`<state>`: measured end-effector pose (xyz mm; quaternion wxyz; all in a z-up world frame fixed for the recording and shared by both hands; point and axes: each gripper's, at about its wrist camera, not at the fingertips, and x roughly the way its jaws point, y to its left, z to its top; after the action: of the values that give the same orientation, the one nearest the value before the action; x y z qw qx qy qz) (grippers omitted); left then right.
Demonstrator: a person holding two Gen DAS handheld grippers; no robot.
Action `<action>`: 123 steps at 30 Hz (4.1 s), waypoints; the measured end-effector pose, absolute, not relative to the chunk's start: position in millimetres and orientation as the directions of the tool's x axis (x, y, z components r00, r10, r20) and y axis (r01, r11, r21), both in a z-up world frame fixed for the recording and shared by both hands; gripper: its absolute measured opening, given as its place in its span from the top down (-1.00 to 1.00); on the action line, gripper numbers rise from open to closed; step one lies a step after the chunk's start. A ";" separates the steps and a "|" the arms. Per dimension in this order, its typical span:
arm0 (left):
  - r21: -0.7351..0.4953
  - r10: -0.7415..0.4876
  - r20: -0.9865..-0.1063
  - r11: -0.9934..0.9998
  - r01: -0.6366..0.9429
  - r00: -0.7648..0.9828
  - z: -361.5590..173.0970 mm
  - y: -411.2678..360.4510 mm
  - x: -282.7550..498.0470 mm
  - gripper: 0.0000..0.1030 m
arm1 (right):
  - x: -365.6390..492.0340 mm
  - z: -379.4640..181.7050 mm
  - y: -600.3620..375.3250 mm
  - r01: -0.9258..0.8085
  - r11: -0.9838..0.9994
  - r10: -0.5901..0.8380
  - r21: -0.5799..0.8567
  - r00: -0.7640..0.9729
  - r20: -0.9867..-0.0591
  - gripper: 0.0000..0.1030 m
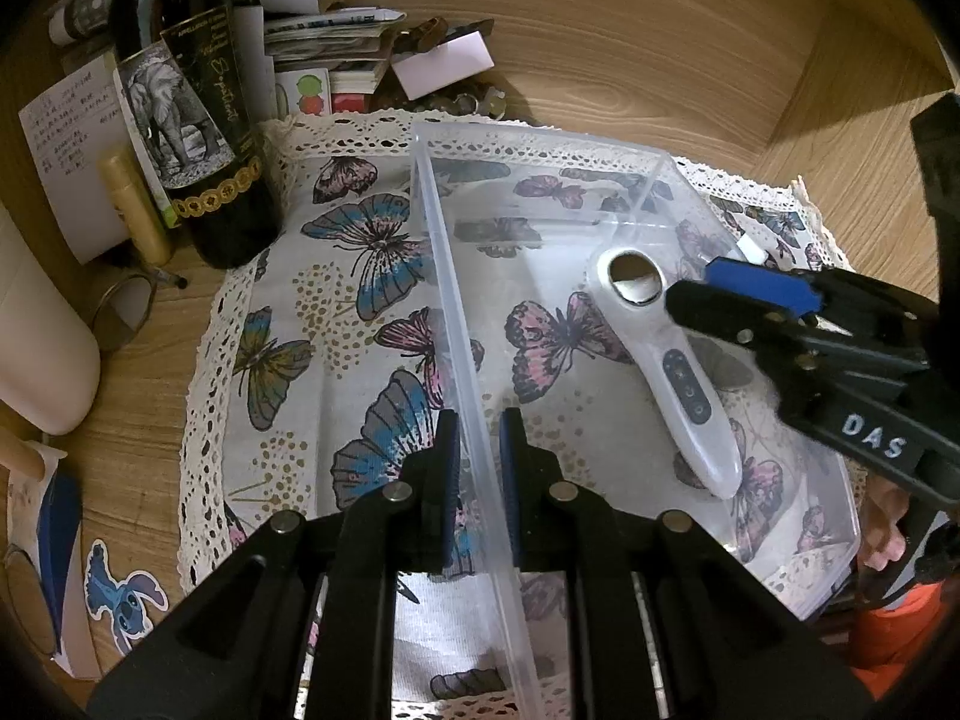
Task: Organize rigid objects
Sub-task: 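Carry the white device into the clear box and release it with the right gripper, then grasp the small black bell-shaped item with the right gripper and drop it in the box, then grasp the black-and-gold lighter with the right gripper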
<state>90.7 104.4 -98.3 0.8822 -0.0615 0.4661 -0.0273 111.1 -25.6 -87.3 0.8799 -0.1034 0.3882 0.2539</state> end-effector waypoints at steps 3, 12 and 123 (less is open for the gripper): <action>-0.130 -0.101 -0.818 0.991 -0.010 0.566 -98.1 103.6 90.2 0.74 | 108.8 -78.4 -31.6 -0.520 0.854 0.373 0.016 0.590 -0.717 0.30; -0.131 -0.103 -0.818 0.991 -0.009 0.565 -98.4 104.4 90.4 0.74 | 101.1 -42.0 -71.7 -0.434 0.901 0.331 -0.013 0.706 -0.626 0.05; -0.126 -0.094 -0.823 0.992 -0.019 0.561 -99.4 105.0 90.8 0.74 | 125.8 -75.3 -135.1 -0.315 0.947 0.181 -0.066 0.691 -0.699 0.17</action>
<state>90.8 105.0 -99.4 0.8813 -0.0601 0.4683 -0.0212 125.8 -135.1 -75.3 0.9152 -0.0905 0.3687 0.1355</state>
